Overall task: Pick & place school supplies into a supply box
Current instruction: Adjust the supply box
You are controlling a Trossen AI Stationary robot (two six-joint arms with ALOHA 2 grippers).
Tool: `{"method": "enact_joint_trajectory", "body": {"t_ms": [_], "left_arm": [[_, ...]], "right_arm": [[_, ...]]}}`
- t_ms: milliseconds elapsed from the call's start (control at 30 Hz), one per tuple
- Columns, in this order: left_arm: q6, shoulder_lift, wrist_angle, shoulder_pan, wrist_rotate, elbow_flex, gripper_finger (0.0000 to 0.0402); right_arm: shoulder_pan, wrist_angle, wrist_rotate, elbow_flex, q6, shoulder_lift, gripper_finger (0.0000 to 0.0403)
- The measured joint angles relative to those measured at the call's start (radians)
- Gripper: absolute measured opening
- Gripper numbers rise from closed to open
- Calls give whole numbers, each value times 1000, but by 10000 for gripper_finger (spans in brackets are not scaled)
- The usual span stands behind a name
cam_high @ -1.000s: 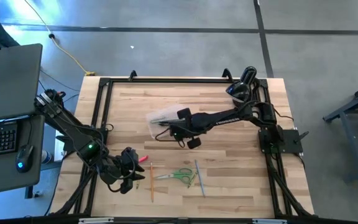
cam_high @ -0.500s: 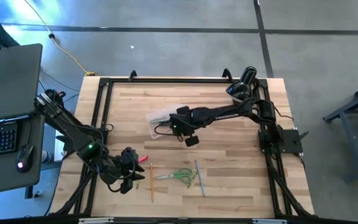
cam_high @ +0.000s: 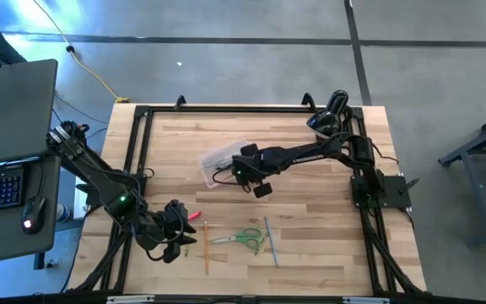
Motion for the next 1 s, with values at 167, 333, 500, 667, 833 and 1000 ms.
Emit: {"method": "enact_joint_trajectory", "body": {"t_ms": [167, 333, 500, 667, 833, 1000], "left_arm": [[0, 0, 0, 0, 0, 0, 179], [0, 0, 0, 0, 0, 0, 179], [0, 0, 0, 0, 0, 0, 179], [0, 0, 0, 0, 0, 0, 179], [0, 0, 0, 0, 0, 0, 179], [0, 0, 0, 0, 0, 0, 179]], "right_arm": [[1, -3, 22, 0, 11, -1, 4], [15, -45, 21, -1, 56, -10, 8], [45, -114, 22, -1, 129, -12, 2], [90, -187, 19, -1, 225, -27, 4], [145, -242, -25, -1, 348, -53, 1], [222, -259, -20, -1, 426, -59, 2]]}}
